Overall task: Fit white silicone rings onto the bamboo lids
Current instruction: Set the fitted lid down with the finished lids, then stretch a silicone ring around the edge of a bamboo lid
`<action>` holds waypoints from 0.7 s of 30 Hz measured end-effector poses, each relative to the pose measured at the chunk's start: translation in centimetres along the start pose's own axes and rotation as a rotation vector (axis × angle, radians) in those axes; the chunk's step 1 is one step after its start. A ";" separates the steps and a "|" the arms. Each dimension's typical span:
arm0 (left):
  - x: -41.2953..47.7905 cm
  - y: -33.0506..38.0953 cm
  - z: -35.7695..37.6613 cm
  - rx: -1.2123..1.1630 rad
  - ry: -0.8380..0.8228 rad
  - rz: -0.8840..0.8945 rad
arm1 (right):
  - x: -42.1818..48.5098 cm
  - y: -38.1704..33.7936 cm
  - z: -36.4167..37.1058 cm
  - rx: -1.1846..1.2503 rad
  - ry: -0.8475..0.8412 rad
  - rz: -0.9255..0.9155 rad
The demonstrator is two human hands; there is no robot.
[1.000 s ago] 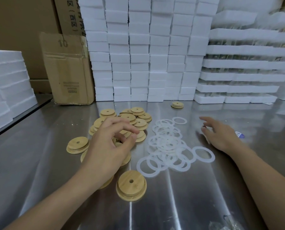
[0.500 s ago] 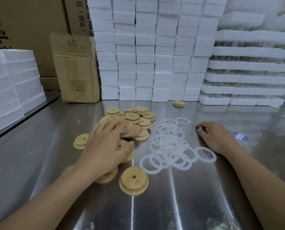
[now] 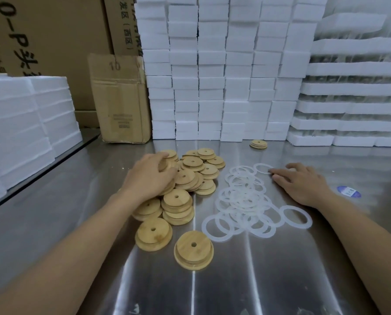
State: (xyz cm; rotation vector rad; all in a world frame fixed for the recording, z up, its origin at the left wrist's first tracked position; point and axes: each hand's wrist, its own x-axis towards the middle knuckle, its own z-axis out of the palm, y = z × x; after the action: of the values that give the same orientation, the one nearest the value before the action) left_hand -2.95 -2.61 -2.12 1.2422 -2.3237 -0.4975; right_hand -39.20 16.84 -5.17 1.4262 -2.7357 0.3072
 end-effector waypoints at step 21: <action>-4.5 4.2 -0.9 -1.047 0.067 -0.079 | -4.2 -6.2 -2.7 0.536 0.543 -0.184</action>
State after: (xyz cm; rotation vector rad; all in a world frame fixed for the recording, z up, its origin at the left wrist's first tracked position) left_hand -3.11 3.31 -0.19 0.7780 -1.5257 -1.4186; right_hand -31.88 17.33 -2.13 1.3951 -2.1437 1.2759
